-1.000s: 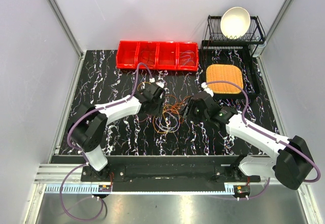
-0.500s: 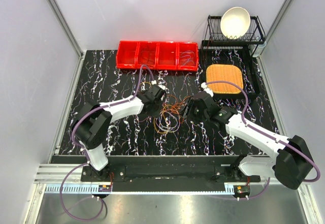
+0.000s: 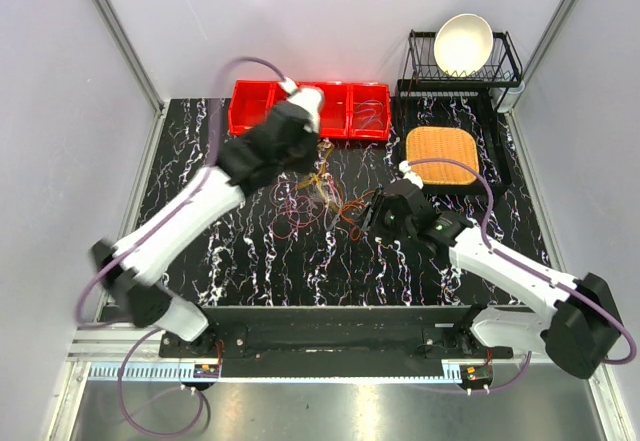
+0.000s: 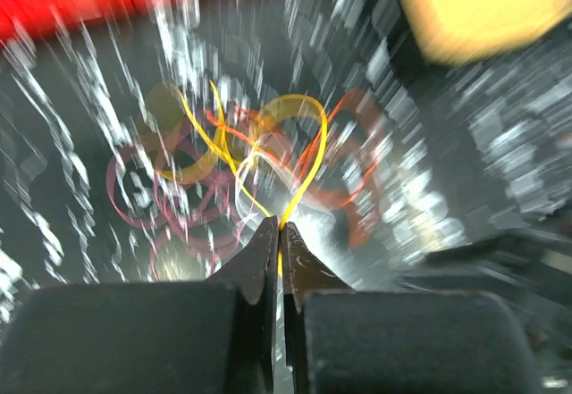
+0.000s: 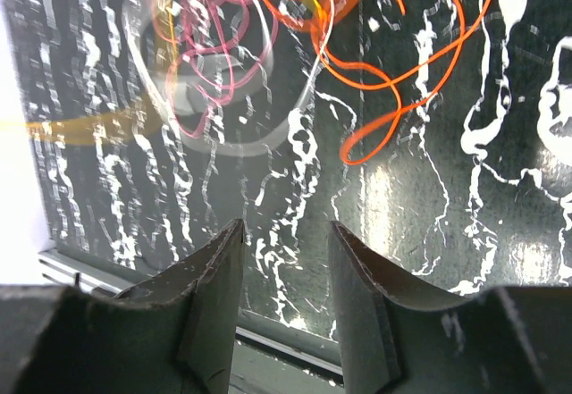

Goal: Untangle the cables

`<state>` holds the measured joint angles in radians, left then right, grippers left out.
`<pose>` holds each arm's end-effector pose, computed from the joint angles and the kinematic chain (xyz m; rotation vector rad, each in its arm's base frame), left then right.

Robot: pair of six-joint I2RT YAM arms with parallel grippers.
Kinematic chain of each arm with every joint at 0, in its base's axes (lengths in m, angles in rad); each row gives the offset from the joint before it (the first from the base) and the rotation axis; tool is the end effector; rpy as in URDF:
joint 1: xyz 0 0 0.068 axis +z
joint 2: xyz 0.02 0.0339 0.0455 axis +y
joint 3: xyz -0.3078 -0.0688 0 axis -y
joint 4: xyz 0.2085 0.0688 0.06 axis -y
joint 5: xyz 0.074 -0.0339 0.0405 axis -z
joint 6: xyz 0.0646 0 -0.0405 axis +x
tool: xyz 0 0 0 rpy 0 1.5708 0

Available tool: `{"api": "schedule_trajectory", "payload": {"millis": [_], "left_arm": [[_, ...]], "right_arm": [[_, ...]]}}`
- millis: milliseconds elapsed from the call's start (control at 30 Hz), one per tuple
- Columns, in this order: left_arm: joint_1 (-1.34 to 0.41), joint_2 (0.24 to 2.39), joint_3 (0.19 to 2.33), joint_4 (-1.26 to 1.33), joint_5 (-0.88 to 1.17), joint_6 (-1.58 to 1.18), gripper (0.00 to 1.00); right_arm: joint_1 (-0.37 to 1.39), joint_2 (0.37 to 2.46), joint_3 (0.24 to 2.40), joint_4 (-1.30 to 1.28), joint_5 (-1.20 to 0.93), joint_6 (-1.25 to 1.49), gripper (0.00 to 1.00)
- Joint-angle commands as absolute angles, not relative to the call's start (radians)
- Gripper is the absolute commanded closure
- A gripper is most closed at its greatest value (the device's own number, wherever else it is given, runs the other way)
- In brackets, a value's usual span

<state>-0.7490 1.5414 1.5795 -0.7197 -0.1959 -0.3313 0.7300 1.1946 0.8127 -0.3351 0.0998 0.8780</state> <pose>0.2456 -0.2112 0.4025 0.3650 2.2326 -0.3632 0.1734 0.1466 0.2869 0.2308 2.3794 0.7001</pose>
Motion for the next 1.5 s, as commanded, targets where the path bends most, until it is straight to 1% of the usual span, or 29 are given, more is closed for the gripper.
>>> {"api": "schedule_trajectory", "payload": {"millis": [0, 200, 300, 400, 433, 533, 600, 667, 800, 933, 1033, 1233, 1300, 1333, 1467], "left_arm": [[-0.764, 1.285, 1.693, -0.822, -0.221, -0.313, 1.00], [-0.765, 1.085, 1.660, -0.816, -0.147, -0.295, 1.00], [-0.764, 1.008, 1.580, -0.779, -0.077, -0.267, 1.00], [-0.765, 0.935, 1.464, -0.717, -0.016, -0.264, 1.00], [-0.764, 0.919, 1.412, -0.704, -0.014, -0.267, 0.99], [-0.764, 0.899, 1.350, -0.683, -0.050, -0.281, 0.99], [-0.764, 0.902, 1.341, -0.684, -0.034, -0.290, 0.99], [-0.762, 0.896, 1.319, -0.661, -0.006, -0.296, 0.99], [-0.764, 0.890, 1.309, -0.655, -0.017, -0.307, 0.99], [-0.764, 0.881, 1.296, -0.643, -0.009, -0.311, 1.00], [-0.762, 0.877, 1.292, -0.640, -0.009, -0.308, 1.00], [-0.764, 0.871, 1.298, -0.640, -0.041, -0.311, 1.00], [-0.764, 0.871, 1.301, -0.635, -0.049, -0.313, 1.00], [-0.764, 0.871, 1.302, -0.635, -0.052, -0.314, 1.00], [-0.762, 0.877, 1.302, -0.626, -0.086, -0.330, 1.00]], "right_arm": [[0.723, 1.100, 0.841, -0.298, 0.152, 0.850, 0.52], [0.723, 1.045, 0.834, -0.282, 0.161, 0.836, 0.53], [0.723, 1.045, 0.841, -0.256, 0.118, 0.810, 0.53], [0.721, 1.043, 0.848, -0.213, 0.045, 0.767, 0.53], [0.721, 1.045, 0.851, -0.201, 0.003, 0.752, 0.52], [0.723, 1.054, 0.853, -0.138, -0.142, 0.684, 0.48], [0.721, 1.058, 0.850, -0.092, -0.242, 0.669, 0.46], [0.721, 1.071, 0.847, -0.058, -0.291, 0.663, 0.42], [0.733, 1.098, 0.847, -0.009, -0.405, 0.658, 0.40], [0.772, 1.135, 0.877, -0.008, -0.411, 0.614, 0.36], [0.796, 1.170, 0.908, -0.009, -0.394, 0.595, 0.35], [0.845, 1.235, 0.905, -0.008, -0.318, 0.569, 0.38], [0.864, 1.264, 0.888, 0.029, -0.289, 0.558, 0.38], [0.879, 1.273, 0.884, 0.035, -0.281, 0.554, 0.41], [0.891, 1.307, 0.845, 0.116, -0.267, 0.561, 0.41]]}}
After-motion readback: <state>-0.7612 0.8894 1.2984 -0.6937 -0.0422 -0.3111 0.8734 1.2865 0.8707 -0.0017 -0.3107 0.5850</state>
